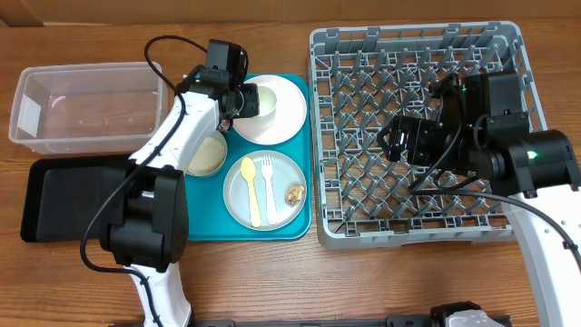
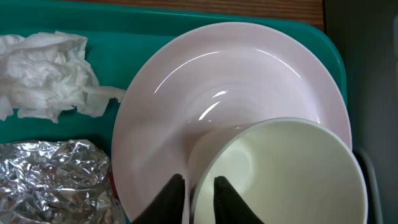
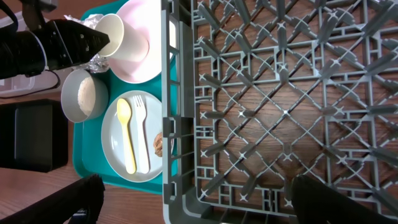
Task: Sort waste into correct bins and load items into the dishwasher rack
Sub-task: 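Grasp the white cup with the left gripper and lift it, then hand the white cup from the left gripper to the right gripper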
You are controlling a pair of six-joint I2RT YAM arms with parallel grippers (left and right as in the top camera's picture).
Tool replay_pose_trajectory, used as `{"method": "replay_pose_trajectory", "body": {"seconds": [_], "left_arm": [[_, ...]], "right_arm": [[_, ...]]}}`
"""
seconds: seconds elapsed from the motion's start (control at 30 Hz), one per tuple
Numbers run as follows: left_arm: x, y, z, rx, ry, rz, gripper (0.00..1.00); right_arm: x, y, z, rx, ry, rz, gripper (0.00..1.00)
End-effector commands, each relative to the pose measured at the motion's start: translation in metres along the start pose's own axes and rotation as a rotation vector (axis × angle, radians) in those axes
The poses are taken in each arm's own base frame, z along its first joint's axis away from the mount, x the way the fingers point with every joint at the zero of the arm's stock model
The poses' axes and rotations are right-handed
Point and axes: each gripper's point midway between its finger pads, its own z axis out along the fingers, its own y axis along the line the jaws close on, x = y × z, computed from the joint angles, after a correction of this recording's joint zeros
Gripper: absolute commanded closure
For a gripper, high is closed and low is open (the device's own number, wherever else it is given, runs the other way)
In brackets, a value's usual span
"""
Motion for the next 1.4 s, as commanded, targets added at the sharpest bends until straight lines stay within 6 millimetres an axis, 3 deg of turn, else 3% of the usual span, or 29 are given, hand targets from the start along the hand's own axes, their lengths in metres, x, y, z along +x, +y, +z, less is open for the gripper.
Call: {"method": "replay_pose_trajectory", "body": {"seconds": [0.0, 0.2, 0.37, 0.53, 0.57, 0.6, 0.63, 0.7, 0.77, 0.87, 1.0, 1.13, 1.37], "left_arm": [[-0.004, -0.003, 0.001, -0.002, -0.009, -0.008, 0.93], [-0.009, -0.005, -0.013, -0.011, 0.021, -0.026, 0.96], [-0.031, -0.015, -0.061, -0.019, 0.05, 0.009, 0.96], [-0.068, -0.048, -0.158, 0.088, -0.029, 0.027, 0.96], [-0.076, -0.063, -0.185, 0.161, -0.071, 0.037, 0.96], [-0.085, -0.081, -0.225, 0.269, -0.139, 0.054, 0.96], [-0.087, -0.087, -0.238, 0.305, -0.161, 0.061, 0.96], [-0.092, -0.107, -0.29, 0.432, -0.248, 0.089, 0.96], [-0.089, -0.113, -0.322, 0.477, -0.294, 0.081, 0.96], [-0.077, -0.127, -0.347, 0.574, -0.287, 0.101, 0.96], [-0.063, -0.144, -0.374, 0.742, -0.247, 0.122, 0.96], [-0.057, -0.156, -0.402, 0.946, -0.224, 0.178, 0.96], [-0.049, -0.165, -0.431, 1.134, -0.196, 0.248, 0.96]], "right_arm": [[-0.008, 0.004, -0.013, -0.003, -0.046, -0.008, 0.0], [-0.007, 0.004, -0.013, 0.0, -0.046, -0.008, 0.0], [-0.015, 0.002, -0.033, 0.025, -0.142, 0.026, 0.0], [-0.012, 0.041, -0.079, -0.167, -0.267, -0.023, 0.0], [-0.008, 0.052, -0.09, -0.225, -0.283, -0.045, 0.0], [-0.005, 0.063, -0.1, -0.283, -0.298, -0.069, 0.0], [-0.003, 0.068, -0.104, -0.313, -0.303, -0.082, 0.0], [-0.001, 0.085, -0.114, -0.407, -0.307, -0.121, 0.0], [-0.002, 0.097, -0.119, -0.473, -0.309, -0.15, 0.0], [-0.011, 0.106, -0.116, -0.521, -0.309, -0.173, 0.04], [-0.02, 0.133, -0.115, -0.693, -0.276, -0.265, 0.07], [-0.017, 0.166, -0.13, -0.968, -0.232, -0.456, 0.11], [-0.022, 0.185, -0.153, -1.127, -0.309, -0.678, 0.12]]}}
